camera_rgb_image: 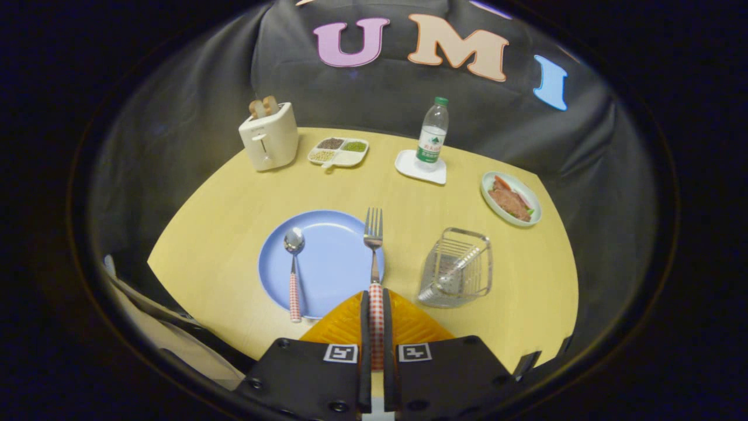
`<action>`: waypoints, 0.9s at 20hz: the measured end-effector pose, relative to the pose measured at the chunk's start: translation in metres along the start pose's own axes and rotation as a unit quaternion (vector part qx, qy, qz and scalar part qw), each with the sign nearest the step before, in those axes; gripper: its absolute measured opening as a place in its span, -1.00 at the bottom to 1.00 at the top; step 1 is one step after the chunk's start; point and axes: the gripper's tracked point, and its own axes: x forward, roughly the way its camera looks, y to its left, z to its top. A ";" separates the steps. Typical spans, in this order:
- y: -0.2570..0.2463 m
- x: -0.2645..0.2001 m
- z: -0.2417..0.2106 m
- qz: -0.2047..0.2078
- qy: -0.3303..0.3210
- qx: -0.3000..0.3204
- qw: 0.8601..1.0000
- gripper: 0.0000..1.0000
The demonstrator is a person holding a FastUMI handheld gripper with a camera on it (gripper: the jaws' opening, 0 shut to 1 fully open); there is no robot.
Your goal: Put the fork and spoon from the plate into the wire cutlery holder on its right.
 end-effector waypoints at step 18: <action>-0.110 -0.015 -0.002 0.044 0.116 -0.113 0.986 -0.78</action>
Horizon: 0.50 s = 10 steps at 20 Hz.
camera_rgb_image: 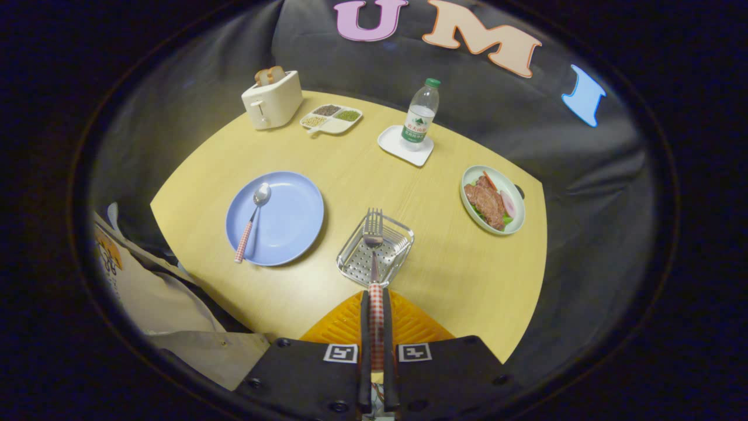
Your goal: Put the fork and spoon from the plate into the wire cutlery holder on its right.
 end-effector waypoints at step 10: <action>-0.005 0.034 -0.017 0.032 0.116 -0.068 0.990 -0.78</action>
